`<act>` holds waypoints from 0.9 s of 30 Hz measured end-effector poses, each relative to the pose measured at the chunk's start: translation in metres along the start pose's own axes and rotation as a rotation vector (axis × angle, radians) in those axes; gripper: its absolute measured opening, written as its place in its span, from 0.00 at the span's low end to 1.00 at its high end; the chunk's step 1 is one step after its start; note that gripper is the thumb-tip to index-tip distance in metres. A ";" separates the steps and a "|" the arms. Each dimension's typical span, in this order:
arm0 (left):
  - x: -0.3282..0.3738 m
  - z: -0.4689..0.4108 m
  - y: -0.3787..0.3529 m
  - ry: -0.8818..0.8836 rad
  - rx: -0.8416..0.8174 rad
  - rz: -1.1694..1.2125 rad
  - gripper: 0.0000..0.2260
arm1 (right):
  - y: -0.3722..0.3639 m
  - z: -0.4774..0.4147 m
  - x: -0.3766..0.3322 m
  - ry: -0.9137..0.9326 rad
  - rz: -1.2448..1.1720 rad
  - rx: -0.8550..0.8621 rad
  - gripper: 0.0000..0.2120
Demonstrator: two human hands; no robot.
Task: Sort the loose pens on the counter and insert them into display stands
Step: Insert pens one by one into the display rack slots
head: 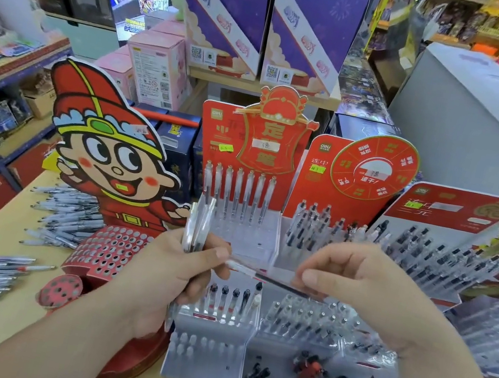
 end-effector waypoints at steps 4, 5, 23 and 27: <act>0.004 0.005 -0.014 -0.044 -0.126 -0.100 0.03 | -0.022 -0.009 -0.009 0.020 0.107 -0.051 0.04; 0.005 0.007 -0.017 -0.051 -0.157 -0.114 0.03 | -0.029 -0.011 -0.011 0.028 0.102 -0.079 0.03; -0.017 0.001 0.009 0.023 0.056 0.094 0.14 | 0.034 -0.018 -0.060 0.317 -0.139 0.314 0.08; -0.021 -0.001 0.015 0.035 0.075 0.091 0.14 | 0.054 -0.027 -0.077 0.433 -0.191 0.503 0.07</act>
Point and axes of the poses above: each hand's wrist, its own z-axis away from the middle knuckle, its own y-axis out of the back of the hand, x = y × z, the point moved 7 cm from there along -z, towards the middle knuckle, and after that the axes turned 9 degrees about -y, right-handed, at the moved point
